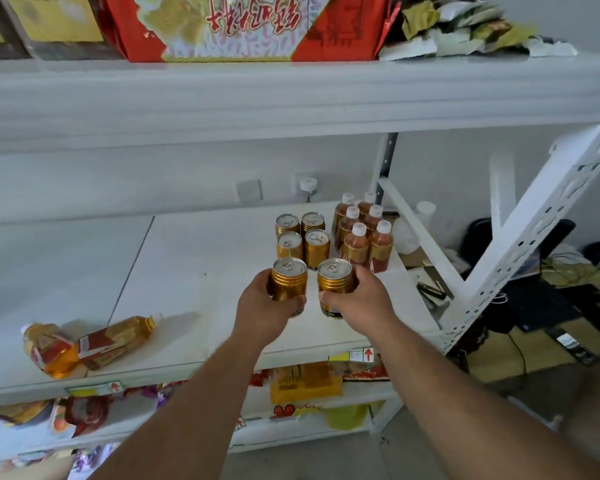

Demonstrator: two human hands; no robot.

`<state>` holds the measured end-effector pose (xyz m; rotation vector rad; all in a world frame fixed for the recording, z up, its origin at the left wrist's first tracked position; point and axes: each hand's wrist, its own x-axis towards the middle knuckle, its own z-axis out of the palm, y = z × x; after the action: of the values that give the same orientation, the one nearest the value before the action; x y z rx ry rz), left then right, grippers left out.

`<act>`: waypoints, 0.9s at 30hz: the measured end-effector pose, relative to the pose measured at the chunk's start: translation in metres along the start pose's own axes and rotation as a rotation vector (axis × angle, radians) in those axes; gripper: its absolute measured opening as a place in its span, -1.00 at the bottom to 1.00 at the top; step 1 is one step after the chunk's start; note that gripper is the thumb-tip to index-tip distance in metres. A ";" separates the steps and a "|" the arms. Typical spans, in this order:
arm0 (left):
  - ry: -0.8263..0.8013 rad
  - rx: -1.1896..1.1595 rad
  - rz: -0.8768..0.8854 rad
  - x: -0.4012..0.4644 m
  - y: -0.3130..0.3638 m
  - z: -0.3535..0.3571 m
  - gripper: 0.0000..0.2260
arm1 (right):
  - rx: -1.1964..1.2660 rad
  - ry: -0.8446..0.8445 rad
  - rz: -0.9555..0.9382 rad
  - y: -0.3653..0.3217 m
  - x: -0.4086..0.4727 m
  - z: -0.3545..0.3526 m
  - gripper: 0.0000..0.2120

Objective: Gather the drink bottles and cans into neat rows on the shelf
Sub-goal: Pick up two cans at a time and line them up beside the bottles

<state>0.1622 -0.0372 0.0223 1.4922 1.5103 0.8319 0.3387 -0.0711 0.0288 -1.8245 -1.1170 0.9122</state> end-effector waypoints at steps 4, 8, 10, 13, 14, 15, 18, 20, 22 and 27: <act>-0.023 -0.007 -0.012 0.026 -0.009 0.005 -0.40 | -0.004 -0.006 0.028 0.001 0.024 0.013 -0.32; -0.033 -0.011 -0.035 0.046 -0.016 0.013 -0.40 | 0.008 -0.019 0.043 0.005 0.045 0.021 -0.35; -0.029 -0.011 -0.052 0.055 -0.019 0.017 -0.41 | 0.006 -0.020 0.053 0.010 0.056 0.027 -0.37; -0.022 -0.006 -0.071 0.067 -0.023 0.024 -0.44 | -0.021 -0.008 0.051 0.018 0.072 0.033 -0.38; -0.019 -0.008 -0.078 0.071 -0.024 0.026 -0.45 | -0.029 -0.006 0.049 0.020 0.077 0.035 -0.39; -0.015 -0.010 -0.085 0.074 -0.024 0.027 -0.46 | -0.034 -0.010 0.049 0.022 0.082 0.036 -0.40; -0.005 -0.007 -0.093 0.082 -0.028 0.033 -0.47 | -0.038 -0.020 0.062 0.026 0.093 0.037 -0.40; -0.001 -0.007 -0.098 0.088 -0.029 0.037 -0.46 | -0.034 -0.020 0.068 0.029 0.100 0.038 -0.43; -0.003 -0.015 -0.103 0.092 -0.031 0.041 -0.47 | -0.019 -0.023 0.066 0.030 0.104 0.038 -0.45; -0.003 -0.015 -0.114 0.099 -0.036 0.047 -0.46 | -0.009 -0.018 0.063 0.033 0.112 0.044 -0.40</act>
<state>0.1943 0.0543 -0.0410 1.3822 1.5675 0.7721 0.3512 0.0331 -0.0386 -1.8709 -1.0815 0.9632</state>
